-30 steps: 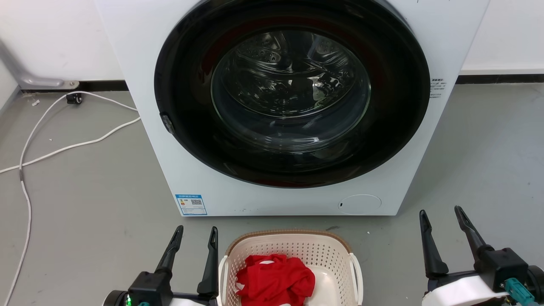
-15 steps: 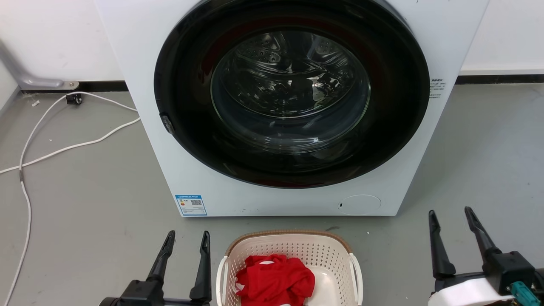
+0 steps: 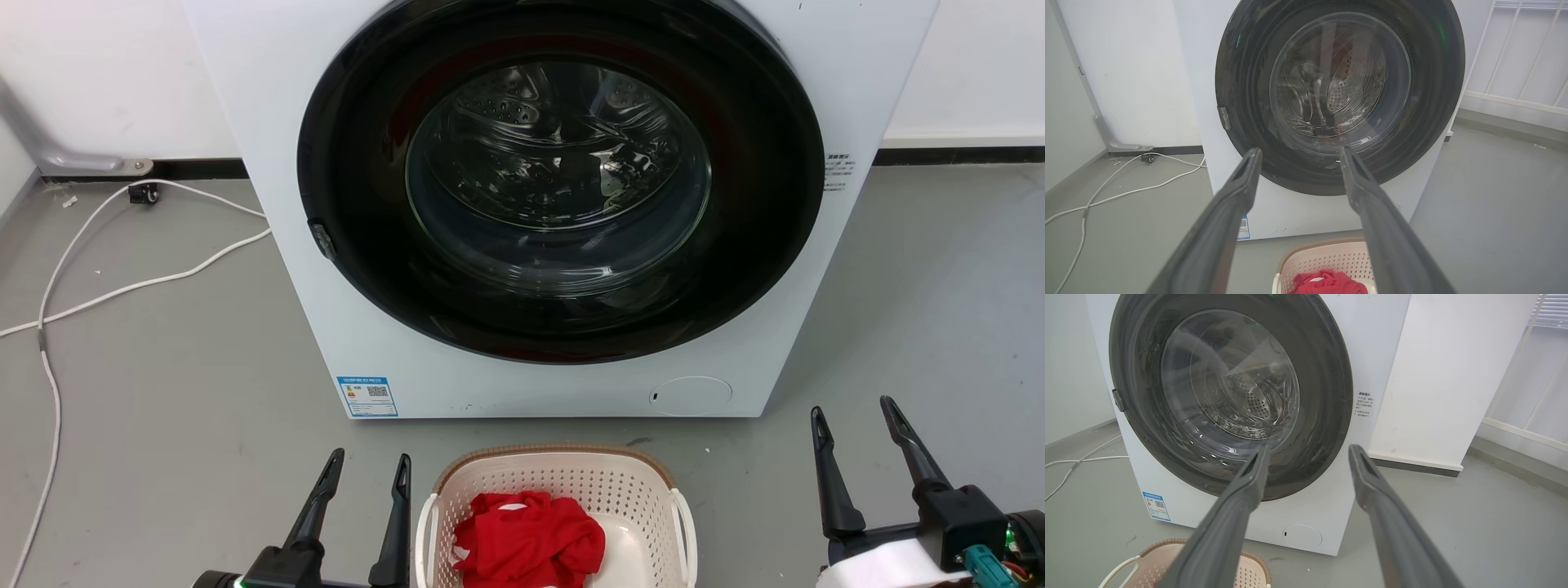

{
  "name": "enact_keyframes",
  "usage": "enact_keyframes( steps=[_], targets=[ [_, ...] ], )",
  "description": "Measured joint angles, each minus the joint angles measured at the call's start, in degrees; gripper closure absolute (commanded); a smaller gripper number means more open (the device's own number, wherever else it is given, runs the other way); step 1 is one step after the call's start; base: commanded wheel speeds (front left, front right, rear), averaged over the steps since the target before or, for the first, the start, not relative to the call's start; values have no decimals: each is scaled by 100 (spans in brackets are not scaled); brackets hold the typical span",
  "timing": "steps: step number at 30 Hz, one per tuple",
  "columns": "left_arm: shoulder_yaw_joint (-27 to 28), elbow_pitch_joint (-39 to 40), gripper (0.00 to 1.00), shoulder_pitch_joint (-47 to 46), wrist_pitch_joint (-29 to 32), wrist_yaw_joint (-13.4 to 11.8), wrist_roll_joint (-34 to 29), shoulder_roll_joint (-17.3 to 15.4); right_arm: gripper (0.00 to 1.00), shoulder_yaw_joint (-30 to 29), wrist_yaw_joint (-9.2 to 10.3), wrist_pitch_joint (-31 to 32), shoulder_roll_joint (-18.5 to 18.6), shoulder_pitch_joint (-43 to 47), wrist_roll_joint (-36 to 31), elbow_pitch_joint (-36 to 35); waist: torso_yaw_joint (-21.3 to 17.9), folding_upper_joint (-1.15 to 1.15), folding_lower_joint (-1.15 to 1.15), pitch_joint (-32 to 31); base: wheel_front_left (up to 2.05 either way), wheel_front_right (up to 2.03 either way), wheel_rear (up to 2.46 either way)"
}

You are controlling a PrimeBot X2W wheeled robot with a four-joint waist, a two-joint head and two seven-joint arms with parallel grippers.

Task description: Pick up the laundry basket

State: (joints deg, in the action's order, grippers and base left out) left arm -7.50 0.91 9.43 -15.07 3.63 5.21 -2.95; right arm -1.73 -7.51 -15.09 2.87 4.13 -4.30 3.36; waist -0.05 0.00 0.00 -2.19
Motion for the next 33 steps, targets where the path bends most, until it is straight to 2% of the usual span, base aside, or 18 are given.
enact_keyframes(
  steps=[14,20,27,33],
  targets=[
    [-29,-59,0,20,0,35,55,3,0,31,1,0,0,15,100,-15,-28,0,0,20,0,0,0],
    [-58,-189,0,5,0,30,70,3,0,65,0,0,0,-17,48,59,-62,0,0,221,0,0,0],
    [-116,-541,0,-581,-1,-8,98,4,0,7,0,0,0,-582,-24,348,-74,0,0,887,0,0,0],
    [-26,-1255,0,-1322,-1,126,22,5,0,-33,0,13,-1,-1248,-135,821,-75,0,1,1654,0,0,0]
  ],
)
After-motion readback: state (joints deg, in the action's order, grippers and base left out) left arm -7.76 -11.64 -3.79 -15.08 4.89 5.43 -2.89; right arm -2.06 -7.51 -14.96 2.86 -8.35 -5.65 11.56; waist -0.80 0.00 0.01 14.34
